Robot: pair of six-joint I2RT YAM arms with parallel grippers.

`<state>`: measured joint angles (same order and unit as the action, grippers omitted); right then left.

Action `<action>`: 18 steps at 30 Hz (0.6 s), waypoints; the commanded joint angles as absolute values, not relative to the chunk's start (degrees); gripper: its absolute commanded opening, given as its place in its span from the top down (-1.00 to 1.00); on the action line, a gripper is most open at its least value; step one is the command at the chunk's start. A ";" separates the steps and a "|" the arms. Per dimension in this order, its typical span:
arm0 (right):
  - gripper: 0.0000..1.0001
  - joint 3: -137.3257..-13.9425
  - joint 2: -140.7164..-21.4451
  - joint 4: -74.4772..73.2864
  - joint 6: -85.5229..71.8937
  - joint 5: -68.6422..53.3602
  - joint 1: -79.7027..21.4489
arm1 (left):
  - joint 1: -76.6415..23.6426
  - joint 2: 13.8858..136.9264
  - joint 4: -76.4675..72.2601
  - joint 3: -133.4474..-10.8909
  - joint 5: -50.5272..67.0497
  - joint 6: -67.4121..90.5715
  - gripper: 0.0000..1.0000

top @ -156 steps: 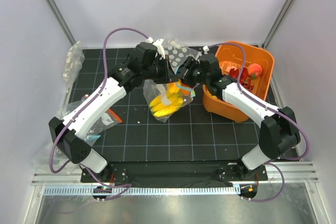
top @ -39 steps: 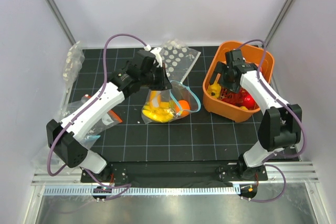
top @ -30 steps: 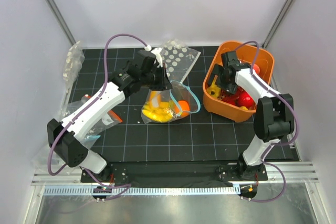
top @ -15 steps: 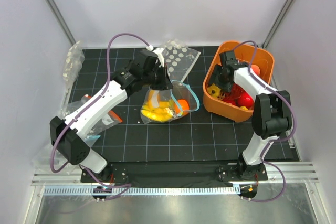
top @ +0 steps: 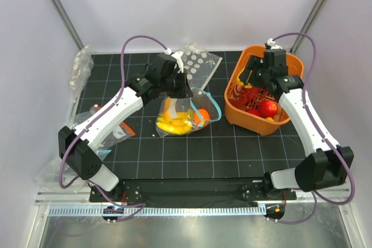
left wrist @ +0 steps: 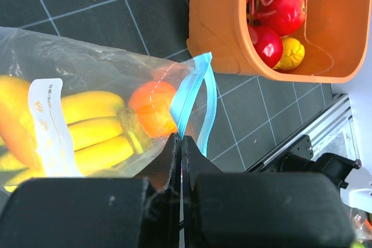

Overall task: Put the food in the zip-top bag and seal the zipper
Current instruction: Pick up the fake vegetable from the bin, then place the fake vegetable in the zipper food storage bag.

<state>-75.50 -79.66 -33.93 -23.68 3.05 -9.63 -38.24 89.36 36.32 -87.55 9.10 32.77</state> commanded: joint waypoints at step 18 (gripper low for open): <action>0.61 -65.92 -64.86 -25.31 -21.18 -38.13 -20.12 | -38.41 89.21 35.59 -90.26 9.40 34.19 1.00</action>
